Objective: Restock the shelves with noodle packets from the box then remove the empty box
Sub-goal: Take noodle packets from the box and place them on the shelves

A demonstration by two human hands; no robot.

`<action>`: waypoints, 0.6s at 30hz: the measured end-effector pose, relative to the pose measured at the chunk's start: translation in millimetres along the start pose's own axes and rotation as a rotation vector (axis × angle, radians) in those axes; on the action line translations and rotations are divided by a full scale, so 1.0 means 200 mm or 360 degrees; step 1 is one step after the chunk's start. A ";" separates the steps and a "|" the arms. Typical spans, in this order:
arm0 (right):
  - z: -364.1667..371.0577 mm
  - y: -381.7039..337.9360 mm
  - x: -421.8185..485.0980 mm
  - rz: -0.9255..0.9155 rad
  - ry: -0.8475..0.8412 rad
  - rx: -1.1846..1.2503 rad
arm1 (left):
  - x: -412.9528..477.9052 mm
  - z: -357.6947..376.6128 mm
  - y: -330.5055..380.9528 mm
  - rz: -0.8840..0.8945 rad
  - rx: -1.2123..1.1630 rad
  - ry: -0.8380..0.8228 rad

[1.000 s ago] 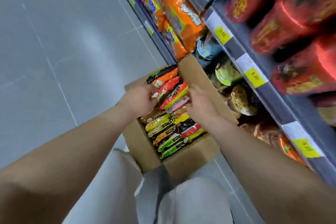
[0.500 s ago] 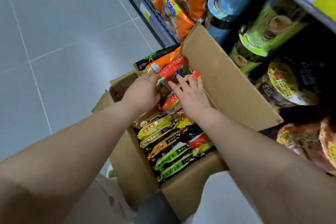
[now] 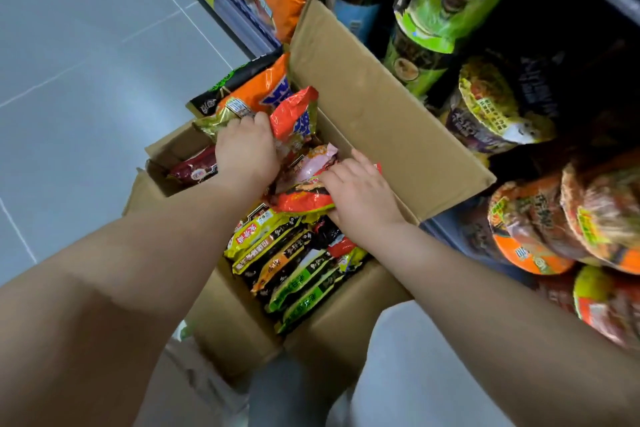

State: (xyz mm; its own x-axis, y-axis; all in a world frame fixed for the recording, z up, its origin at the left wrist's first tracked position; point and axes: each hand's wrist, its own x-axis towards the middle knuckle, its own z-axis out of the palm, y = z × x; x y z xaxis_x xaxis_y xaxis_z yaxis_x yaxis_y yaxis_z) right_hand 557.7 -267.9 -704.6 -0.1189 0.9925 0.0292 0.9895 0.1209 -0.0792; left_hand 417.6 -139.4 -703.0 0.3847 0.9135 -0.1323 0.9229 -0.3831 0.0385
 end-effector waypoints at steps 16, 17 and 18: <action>-1.48 -0.21 -0.10 0.0976 -0.0751 0.0334 | -0.45 -1.41 -0.20 -0.0238 -0.0609 -0.0408; -1.60 -0.22 -0.11 0.0994 -0.0755 0.0328 | -0.50 -1.54 -0.20 -0.0253 -0.0611 -0.0433; -1.76 -0.24 -0.12 0.1005 -0.0746 0.0341 | -0.56 -1.70 -0.21 -0.0266 -0.0611 -0.0432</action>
State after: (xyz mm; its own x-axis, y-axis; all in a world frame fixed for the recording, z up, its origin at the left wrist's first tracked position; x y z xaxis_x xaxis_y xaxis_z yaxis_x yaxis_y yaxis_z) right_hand 541.4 -303.9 -351.4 0.3869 0.7739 -0.5013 0.8499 -0.5102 -0.1316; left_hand 342.0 -179.2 -352.8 0.2600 0.8701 -0.4188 0.9304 -0.1098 0.3497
